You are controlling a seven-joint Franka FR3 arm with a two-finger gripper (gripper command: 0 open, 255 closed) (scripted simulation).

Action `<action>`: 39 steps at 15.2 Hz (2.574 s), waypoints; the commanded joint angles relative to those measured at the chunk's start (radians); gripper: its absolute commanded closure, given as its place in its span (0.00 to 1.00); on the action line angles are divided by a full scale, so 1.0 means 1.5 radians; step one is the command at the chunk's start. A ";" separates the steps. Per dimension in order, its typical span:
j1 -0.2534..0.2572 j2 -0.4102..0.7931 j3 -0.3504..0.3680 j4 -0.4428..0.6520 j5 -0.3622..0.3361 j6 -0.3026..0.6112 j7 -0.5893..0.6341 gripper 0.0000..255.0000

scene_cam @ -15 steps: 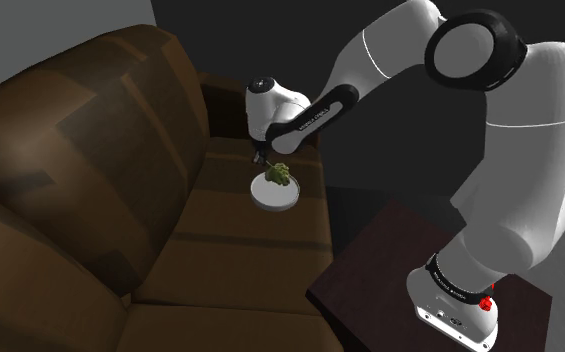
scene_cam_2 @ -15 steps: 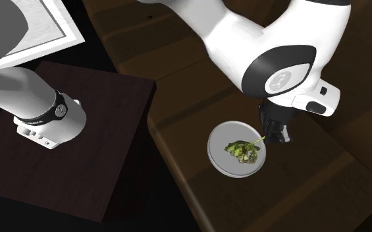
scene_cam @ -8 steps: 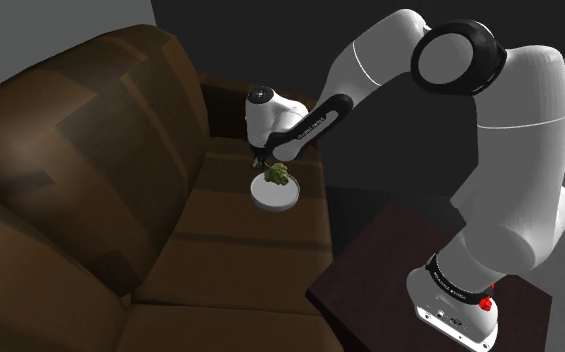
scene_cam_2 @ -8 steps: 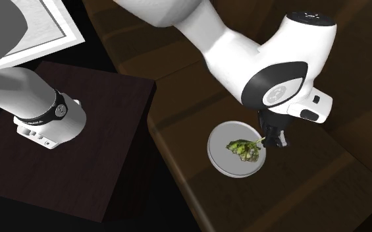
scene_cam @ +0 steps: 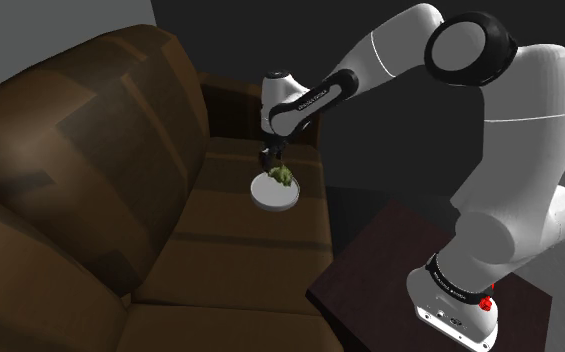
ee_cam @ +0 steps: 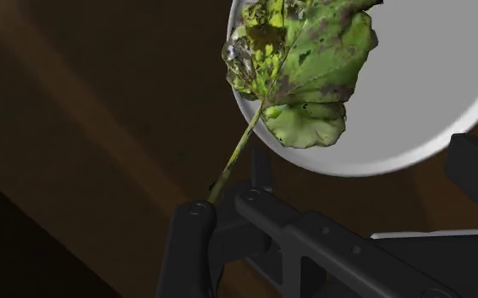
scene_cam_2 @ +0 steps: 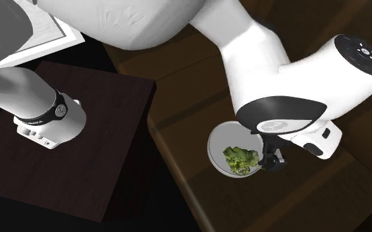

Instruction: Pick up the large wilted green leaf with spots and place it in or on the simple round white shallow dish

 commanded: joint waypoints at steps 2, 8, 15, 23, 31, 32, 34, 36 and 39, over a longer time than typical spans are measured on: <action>-0.072 0.009 0.045 0.013 0.105 -0.063 -0.070 0.00; -0.058 0.043 0.031 0.006 0.087 -0.024 -0.058 0.00; -0.056 0.046 0.029 0.006 0.087 -0.020 -0.058 0.00; -0.062 0.059 0.022 0.017 0.084 -0.019 -0.070 1.00; 0.019 0.116 -0.019 0.185 0.065 -0.172 0.013 0.00; 0.057 0.169 -0.040 0.289 0.058 -0.255 0.042 0.00; 0.078 0.205 -0.053 0.348 0.054 -0.296 0.057 0.00; 0.077 0.210 -0.055 0.338 0.051 -0.281 0.059 0.00; 0.077 0.218 -0.058 0.325 0.047 -0.260 0.062 0.00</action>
